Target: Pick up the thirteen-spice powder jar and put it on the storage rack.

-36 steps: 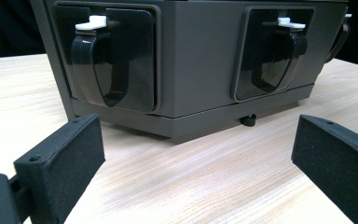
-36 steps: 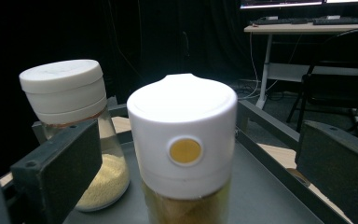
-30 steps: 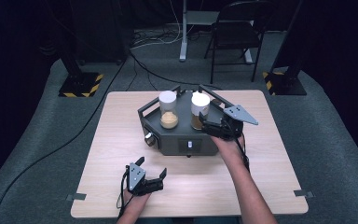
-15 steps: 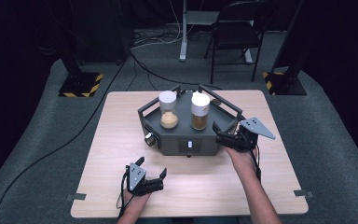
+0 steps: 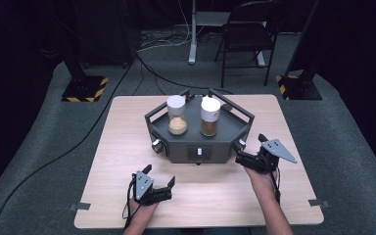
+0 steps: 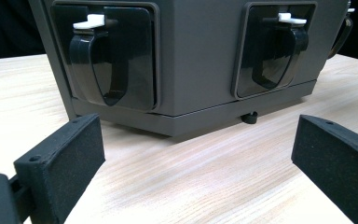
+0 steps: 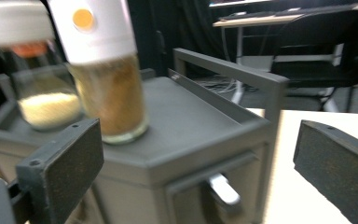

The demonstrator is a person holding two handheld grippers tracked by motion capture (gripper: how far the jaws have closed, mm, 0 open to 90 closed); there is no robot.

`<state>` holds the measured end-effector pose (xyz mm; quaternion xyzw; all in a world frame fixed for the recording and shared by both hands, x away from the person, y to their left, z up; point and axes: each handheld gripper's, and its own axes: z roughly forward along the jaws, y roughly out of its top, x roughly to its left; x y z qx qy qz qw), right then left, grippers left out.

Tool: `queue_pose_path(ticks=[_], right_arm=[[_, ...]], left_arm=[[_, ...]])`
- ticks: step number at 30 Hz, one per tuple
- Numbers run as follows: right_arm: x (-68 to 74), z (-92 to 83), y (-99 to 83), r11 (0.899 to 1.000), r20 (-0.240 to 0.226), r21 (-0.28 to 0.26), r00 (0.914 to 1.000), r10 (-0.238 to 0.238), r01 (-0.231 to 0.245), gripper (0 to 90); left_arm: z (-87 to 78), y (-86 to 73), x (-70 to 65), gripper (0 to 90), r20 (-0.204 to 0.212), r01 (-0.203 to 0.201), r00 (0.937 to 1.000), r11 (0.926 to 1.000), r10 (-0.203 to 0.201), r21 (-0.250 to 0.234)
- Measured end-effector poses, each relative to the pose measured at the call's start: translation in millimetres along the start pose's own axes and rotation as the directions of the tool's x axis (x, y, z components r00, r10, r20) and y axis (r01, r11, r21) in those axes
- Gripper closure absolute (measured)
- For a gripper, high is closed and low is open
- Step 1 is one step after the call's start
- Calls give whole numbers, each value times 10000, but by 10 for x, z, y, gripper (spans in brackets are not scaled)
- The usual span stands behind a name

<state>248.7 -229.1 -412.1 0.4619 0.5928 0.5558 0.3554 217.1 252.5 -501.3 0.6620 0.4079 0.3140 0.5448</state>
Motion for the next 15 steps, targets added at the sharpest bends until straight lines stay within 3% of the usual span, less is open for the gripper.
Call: queue_pose_path(ticks=[6, 15], right_arm=[[-68, -91, -147, 10000, 198, 39, 9998, -15, 15, 11], [-200, -187, -430, 9977, 515, 622, 9984, 222, -253, 9]], left_arm=[[1, 0, -4, 17, -11, -17, 10000, 10000, 17, 2], [1, 2, -10, 17, -15, -57, 10000, 10000, 57, 12]])
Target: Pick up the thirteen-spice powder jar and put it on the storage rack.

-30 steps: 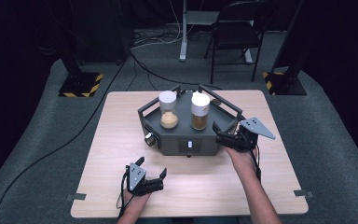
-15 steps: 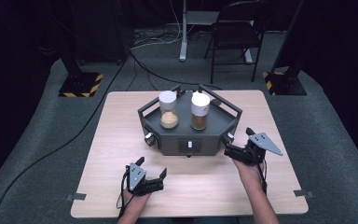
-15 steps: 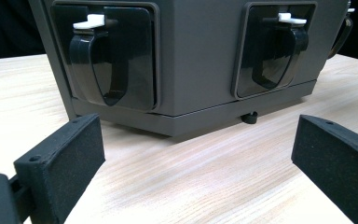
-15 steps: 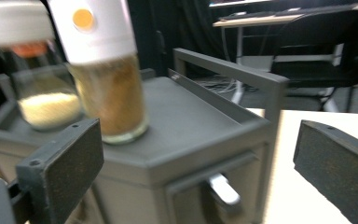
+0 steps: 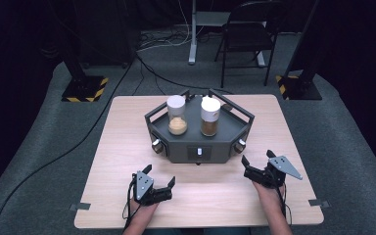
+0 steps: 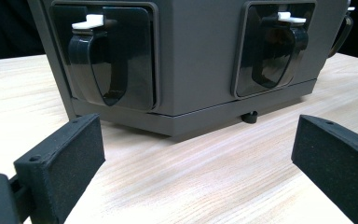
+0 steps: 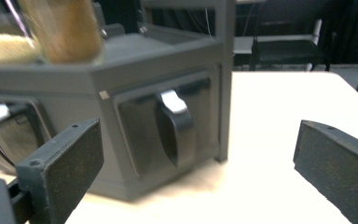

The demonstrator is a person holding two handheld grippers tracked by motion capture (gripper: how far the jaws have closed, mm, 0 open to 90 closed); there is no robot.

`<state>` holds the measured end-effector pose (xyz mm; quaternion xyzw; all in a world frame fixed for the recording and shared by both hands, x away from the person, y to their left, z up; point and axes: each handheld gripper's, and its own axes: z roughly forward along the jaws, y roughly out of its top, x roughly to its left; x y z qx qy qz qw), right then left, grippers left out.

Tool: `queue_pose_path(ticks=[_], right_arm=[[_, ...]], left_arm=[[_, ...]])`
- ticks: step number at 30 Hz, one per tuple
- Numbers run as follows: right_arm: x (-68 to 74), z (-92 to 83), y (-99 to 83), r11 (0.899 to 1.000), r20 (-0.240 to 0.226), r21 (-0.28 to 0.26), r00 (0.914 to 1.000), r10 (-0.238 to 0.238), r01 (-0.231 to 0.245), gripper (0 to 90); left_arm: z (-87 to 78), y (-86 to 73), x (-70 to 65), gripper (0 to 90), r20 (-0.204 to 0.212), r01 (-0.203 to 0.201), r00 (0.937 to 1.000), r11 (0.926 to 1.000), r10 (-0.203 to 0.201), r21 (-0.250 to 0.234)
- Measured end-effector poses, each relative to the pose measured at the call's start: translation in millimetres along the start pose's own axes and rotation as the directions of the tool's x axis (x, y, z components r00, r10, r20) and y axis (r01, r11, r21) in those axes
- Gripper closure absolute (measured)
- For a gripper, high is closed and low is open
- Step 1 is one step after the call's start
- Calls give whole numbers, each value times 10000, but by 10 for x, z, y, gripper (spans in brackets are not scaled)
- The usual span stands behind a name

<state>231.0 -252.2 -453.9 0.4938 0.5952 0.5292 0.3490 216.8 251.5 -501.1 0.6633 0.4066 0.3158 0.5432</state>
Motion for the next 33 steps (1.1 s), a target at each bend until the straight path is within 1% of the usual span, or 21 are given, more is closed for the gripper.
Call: queue_pose_path(ticks=[2, 8, 11, 14, 17, 19, 20, 22, 25, 29, 31, 33], right_arm=[[-24, -13, -54, 9999, 49, 86, 9999, 131, -131, 10], [-63, -53, -154, 9994, 156, 319, 9998, 133, -138, 12], [-57, -74, -187, 9986, 304, 530, 9995, -104, 87, 14], [-72, -97, -223, 9970, 376, 764, 9991, -179, 150, 14], [-87, -122, -272, 9960, 461, 886, 9988, -160, 118, 15], [-89, -130, -304, 9949, 491, 979, 9983, -308, 259, 13], [-90, -132, -319, 9942, 470, 1008, 9980, -426, 377, 11], [-93, -143, -314, 9936, 325, 1015, 9980, -533, 498, 8], [-82, -146, -316, 9920, 251, 1072, 9973, -693, 662, 6], [-87, -151, -315, 9918, 214, 1086, 9973, -705, 678, 9], [-92, -143, -293, 9903, 177, 1225, 9975, -689, 662, 12], [-113, -123, -248, 9871, 88, 1508, 9984, -558, 538, 11]], left_arm=[[0, 1, 0, 17, 0, 3, 10000, 10000, -3, 4], [1, 2, -1, 17, 6, -14, 10000, 10000, 14, 14], [1, 2, -1, 17, 9, -13, 10000, 10000, 13, 12], [2, 3, -1, 17, 12, -7, 10000, 10000, 7, 16], [2, 4, -1, 17, 18, -17, 10000, 10000, 17, 23], [1, 3, -2, 17, 14, -22, 10000, 10000, 22, 20], [2, 4, -3, 17, 16, -18, 10000, 10000, 18, 25], [2, 5, -4, 17, 19, -16, 10000, 10000, 16, 31], [0, 5, -2, 17, 17, -32, 10000, 10000, 32, 32], [1, 4, -3, 17, 18, -20, 10000, 10000, 20, 26], [0, 3, -4, 17, 17, -35, 10000, 10000, 35, 23], [0, 3, -2, 17, 24, -27, 10000, 10000, 27, 23]])
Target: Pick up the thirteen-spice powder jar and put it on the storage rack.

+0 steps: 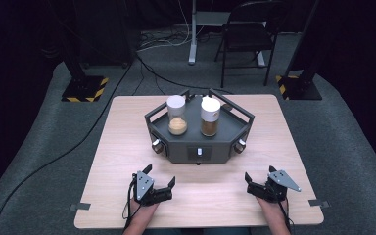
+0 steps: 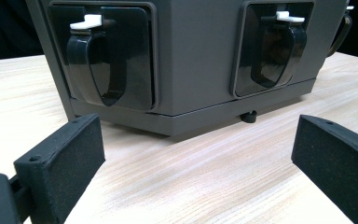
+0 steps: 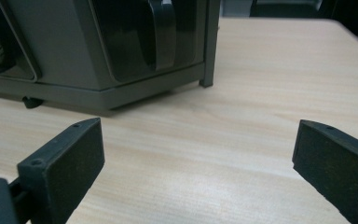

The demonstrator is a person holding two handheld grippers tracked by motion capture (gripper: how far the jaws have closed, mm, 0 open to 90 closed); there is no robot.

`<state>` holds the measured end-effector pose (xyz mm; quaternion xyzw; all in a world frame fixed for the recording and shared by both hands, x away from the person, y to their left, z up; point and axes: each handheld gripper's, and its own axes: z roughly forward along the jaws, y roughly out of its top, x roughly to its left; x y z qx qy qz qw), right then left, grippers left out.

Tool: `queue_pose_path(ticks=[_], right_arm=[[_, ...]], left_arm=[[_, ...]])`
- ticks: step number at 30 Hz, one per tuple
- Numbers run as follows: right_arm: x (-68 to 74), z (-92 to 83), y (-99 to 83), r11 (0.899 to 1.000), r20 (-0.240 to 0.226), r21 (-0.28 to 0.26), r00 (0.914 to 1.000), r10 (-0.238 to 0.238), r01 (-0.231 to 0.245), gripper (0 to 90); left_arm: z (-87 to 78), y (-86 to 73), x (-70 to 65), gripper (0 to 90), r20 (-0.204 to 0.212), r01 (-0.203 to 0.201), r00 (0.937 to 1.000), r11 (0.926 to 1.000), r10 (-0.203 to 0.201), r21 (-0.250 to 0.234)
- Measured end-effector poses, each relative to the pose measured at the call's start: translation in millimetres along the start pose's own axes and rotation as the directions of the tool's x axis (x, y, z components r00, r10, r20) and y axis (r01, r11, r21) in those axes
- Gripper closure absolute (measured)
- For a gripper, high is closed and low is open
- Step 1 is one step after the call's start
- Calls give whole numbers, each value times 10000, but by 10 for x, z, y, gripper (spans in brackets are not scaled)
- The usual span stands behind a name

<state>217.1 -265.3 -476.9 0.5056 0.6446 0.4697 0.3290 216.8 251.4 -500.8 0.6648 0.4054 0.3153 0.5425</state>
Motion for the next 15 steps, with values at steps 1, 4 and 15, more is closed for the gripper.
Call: queue_pose_path(ticks=[1, 4, 15], right_arm=[[-16, 11, 31, 9998, -68, 188, 9999, 90, -89, 5], [-27, 20, 59, 9991, -62, 359, 9998, 209, -206, 9], [-35, 36, 113, 9964, -13, 721, 9990, 441, -438, 15]], left_arm=[[0, 0, 2, 17, 4, 5, 10000, 10000, -5, 0], [-1, -1, 3, 17, 3, 19, 10000, 10000, -19, -9], [1, 0, 3, 17, 13, 7, 10000, 10000, -7, 1]])
